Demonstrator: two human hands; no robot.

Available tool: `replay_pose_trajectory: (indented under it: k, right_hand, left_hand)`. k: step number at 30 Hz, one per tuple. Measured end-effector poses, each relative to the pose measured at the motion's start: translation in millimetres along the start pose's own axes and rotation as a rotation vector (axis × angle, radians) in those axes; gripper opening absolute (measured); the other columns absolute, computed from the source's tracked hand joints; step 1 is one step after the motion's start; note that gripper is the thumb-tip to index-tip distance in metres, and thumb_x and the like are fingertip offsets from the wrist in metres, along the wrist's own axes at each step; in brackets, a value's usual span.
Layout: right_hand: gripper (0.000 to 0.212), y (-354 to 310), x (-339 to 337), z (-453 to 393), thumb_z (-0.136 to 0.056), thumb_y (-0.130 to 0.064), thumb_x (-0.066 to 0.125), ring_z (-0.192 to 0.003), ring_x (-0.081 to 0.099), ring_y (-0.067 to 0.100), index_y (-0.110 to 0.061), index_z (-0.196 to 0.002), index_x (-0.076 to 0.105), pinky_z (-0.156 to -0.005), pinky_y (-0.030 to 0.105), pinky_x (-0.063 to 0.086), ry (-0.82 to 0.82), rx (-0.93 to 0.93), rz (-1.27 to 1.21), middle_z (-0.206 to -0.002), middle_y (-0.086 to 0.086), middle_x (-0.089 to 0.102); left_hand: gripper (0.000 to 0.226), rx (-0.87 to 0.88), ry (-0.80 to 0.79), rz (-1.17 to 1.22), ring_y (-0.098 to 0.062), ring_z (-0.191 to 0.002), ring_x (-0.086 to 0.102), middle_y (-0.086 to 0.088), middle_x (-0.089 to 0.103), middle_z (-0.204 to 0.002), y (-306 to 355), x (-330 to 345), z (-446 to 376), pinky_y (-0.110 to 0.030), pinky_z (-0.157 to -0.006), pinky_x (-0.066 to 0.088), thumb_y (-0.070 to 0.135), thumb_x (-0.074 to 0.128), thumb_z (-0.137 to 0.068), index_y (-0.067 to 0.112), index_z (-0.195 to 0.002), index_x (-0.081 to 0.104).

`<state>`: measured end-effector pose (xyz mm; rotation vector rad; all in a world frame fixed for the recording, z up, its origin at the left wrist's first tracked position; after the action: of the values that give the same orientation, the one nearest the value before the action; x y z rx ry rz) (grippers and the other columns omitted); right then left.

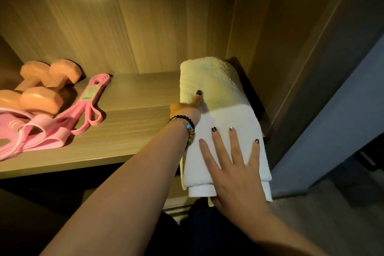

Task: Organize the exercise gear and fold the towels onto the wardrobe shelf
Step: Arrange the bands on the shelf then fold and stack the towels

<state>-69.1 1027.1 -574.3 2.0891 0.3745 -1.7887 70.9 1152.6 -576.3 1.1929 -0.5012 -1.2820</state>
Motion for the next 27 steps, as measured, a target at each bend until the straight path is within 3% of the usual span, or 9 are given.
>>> replay_pose_trajectory:
  k: [2, 3, 7, 9, 14, 18, 21, 23, 27]
  right_hand:
    - [0.125, 4.7, -1.3, -6.0, -0.039, -0.039, 0.09, -0.14, 0.022, 0.05, -0.017, -0.148, 0.033, -0.098, 0.078, 0.021, 0.026, 0.008, 0.017, -0.154, 0.02, 0.029]
    - [0.128, 7.8, -1.4, -8.9, -0.036, -0.041, 0.09, -0.139, 0.024, 0.049, -0.017, -0.148, 0.034, -0.098, 0.077, 0.023, 0.031, 0.002, 0.019, -0.153, 0.02, 0.031]
    - [0.125, 29.7, -12.0, -17.4, -0.036, -0.047, 0.087, -0.137, 0.033, 0.045, -0.017, -0.146, 0.036, -0.097, 0.073, 0.032, 0.068, -0.003, 0.017, -0.15, 0.015, 0.039]
    - [0.119, 42.4, -18.4, -25.7, -0.043, -0.055, 0.084, -0.134, 0.039, 0.043, -0.018, -0.146, 0.035, -0.094, 0.072, 0.036, 0.077, 0.01, 0.016, -0.147, 0.013, 0.044]
    - [0.111, 57.5, -17.1, -53.3, -0.053, -0.071, 0.06, -0.139, 0.032, 0.04, -0.024, -0.147, 0.026, -0.099, 0.073, 0.028, 0.01, -0.001, 0.014, -0.149, 0.008, 0.04]
    - [0.099, 68.2, -25.1, -80.7, -0.07, -0.067, 0.058, -0.148, 0.004, 0.026, -0.034, -0.15, 0.01, -0.11, 0.063, 0.018, -0.039, 0.03, -0.062, -0.159, -0.004, 0.016]
    - [0.089, 73.4, -30.7, -112.0, -0.079, -0.053, 0.061, -0.149, -0.002, 0.022, -0.036, -0.15, 0.009, -0.112, 0.058, 0.021, -0.077, 0.064, -0.139, -0.159, -0.009, 0.01]
    - [0.087, 73.9, -28.8, -124.1, -0.081, -0.045, 0.061, -0.149, -0.005, 0.02, -0.037, -0.151, 0.008, -0.113, 0.053, 0.02, -0.121, 0.061, -0.177, -0.16, -0.011, 0.007]
    - [0.089, 74.4, -25.4, -108.2, -0.08, -0.056, 0.057, -0.149, -0.006, 0.02, -0.038, -0.151, 0.006, -0.113, 0.055, 0.023, -0.129, -0.019, -0.154, -0.161, -0.011, 0.005]
  left_hand:
    - [0.063, 0.023, -0.023, 0.072, -0.021, -0.067, 0.055, -0.001, 0.058, -0.075, 2.2, -2.1, 3.7, -0.03, -0.06, 0.041, 0.068, 0.062, -0.078, 0.005, -0.085, 0.051]
    - [0.064, 0.068, -0.062, 0.133, -0.021, -0.068, 0.06, 0.0, 0.062, -0.076, 0.4, -2.5, 0.9, -0.03, -0.061, 0.046, 0.067, 0.066, -0.075, 0.007, -0.092, 0.055]
    - [0.05, 0.432, -0.159, 0.187, 0.001, -0.096, 0.059, 0.02, 0.055, -0.111, -11.4, -22.3, 17.0, -0.022, -0.08, 0.053, 0.039, 0.068, -0.086, 0.033, -0.126, 0.037]
    - [0.052, 0.517, -0.236, 0.118, -0.002, -0.109, 0.056, 0.02, 0.05, -0.125, -15.9, -20.0, 19.6, -0.032, -0.092, 0.051, 0.037, 0.062, -0.091, 0.035, -0.136, 0.035]
    - [0.027, 0.554, -0.263, 0.041, -0.004, -0.11, 0.06, 0.016, 0.064, -0.12, -13.7, -10.6, 14.6, -0.03, -0.094, 0.049, 0.047, 0.054, -0.094, 0.048, -0.121, 0.052]
    - [0.037, 0.517, -0.218, 0.109, -0.005, -0.117, 0.054, 0.02, 0.058, -0.124, -19.6, -13.3, 6.0, -0.029, -0.1, 0.043, 0.041, 0.056, -0.095, 0.03, -0.13, 0.054]
    - [0.027, 0.347, -0.265, 0.42, -0.015, -0.107, 0.064, 0.002, 0.068, -0.115, -22.1, -16.1, 0.4, -0.036, -0.094, 0.051, 0.029, 0.066, -0.088, 0.025, -0.115, 0.063]
    - [0.023, 0.243, -0.237, 0.635, -0.011, -0.097, 0.067, -0.003, 0.069, -0.109, -23.4, -21.5, -1.9, -0.028, -0.089, 0.052, 0.021, 0.06, -0.094, 0.015, -0.116, 0.061]
    - [0.029, 0.276, -0.249, 0.545, -0.02, -0.109, 0.064, -0.007, 0.07, -0.114, -26.4, -22.7, -9.9, -0.037, -0.098, 0.048, 0.026, 0.062, -0.091, 0.009, -0.115, 0.065]
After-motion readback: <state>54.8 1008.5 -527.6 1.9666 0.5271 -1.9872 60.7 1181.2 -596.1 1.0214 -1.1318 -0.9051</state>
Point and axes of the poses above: each hand's wrist, its own z-axis away from the middle knuckle, its own x-axis out of the palm, y = z × x, the point moved 7 cm from there along -z, towards the middle knuckle
